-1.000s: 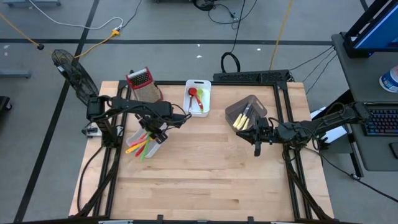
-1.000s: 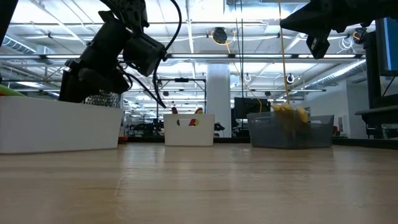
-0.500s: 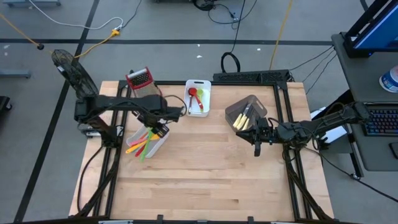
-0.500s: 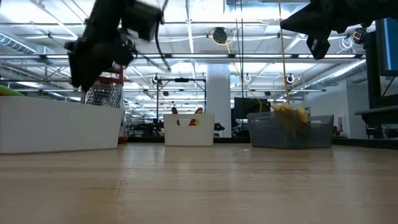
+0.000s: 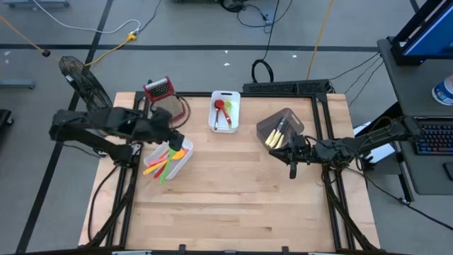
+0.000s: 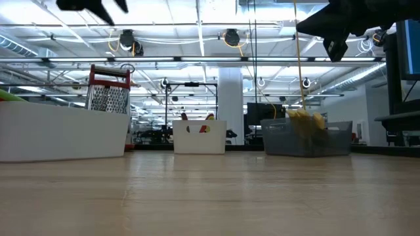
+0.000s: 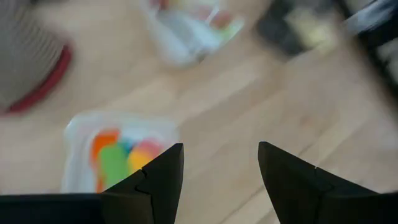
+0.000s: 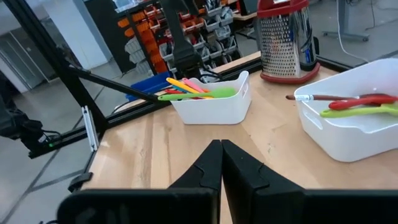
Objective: Pick & Place Kitchen Items
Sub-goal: Return to Home Position
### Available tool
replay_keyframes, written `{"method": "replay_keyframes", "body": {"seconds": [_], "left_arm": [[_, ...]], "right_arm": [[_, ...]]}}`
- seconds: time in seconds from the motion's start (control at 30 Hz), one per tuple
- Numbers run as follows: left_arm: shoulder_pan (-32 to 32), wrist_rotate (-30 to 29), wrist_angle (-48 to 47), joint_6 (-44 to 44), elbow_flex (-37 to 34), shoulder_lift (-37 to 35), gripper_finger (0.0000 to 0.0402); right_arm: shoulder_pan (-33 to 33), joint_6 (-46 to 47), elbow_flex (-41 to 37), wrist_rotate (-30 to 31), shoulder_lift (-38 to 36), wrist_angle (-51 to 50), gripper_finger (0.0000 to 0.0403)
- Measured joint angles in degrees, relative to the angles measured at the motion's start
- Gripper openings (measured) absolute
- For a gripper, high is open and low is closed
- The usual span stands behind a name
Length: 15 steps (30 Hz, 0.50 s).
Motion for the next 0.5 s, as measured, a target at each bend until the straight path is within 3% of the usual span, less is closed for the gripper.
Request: {"method": "replay_keyframes", "body": {"seconds": [0.27,0.5], "left_arm": [[-12.7,-18.0,9.7,4.3,0.0,-3.7,0.0212],[-19.5,-25.1,11.5,6.3,-0.9,-7.9,0.0211]], "right_arm": [[0.0,-1.7,0.0,0.0,-2.8,-2.3,0.0004],[0.0,-3.4,0.0,-0.4,-9.3,-7.8,0.0004]]}}
